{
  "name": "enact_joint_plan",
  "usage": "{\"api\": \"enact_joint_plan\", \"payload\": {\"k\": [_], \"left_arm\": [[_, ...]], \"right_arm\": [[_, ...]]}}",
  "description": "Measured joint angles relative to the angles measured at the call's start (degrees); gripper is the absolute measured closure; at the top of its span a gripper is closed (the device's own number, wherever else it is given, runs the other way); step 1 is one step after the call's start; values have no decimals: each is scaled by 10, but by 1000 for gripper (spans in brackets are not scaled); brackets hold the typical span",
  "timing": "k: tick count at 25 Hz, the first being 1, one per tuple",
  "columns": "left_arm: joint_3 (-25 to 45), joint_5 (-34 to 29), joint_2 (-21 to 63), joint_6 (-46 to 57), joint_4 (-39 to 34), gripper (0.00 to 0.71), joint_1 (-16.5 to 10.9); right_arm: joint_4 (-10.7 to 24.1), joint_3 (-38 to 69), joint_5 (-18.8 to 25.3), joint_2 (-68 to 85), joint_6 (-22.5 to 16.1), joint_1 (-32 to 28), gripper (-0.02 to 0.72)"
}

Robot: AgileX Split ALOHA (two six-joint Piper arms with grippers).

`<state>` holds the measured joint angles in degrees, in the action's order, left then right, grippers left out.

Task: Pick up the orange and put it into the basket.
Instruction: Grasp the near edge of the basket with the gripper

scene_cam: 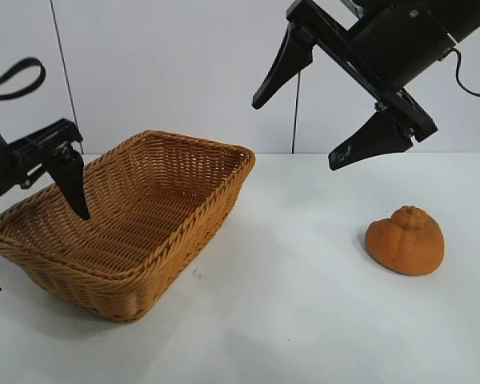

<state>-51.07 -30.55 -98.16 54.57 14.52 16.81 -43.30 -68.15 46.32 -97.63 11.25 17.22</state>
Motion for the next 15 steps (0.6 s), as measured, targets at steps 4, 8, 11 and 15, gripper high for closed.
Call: {"api": "enact_joint_plan", "payload": {"k": [4,8,11,15], "left_arm": [[0,28,-49,7,-4,37,0],[3,31,-69,9,-5,59,0],[3,32,-69,10,-5,169,0],[3,32,-69,14,-5,422,0]], "right_arm": [[0,0,0,0,0,0,10],[0,0,0,0,0,0,10],[0,0,0,0,0,0,10],[0,0,0,0,0,0,10]]}}
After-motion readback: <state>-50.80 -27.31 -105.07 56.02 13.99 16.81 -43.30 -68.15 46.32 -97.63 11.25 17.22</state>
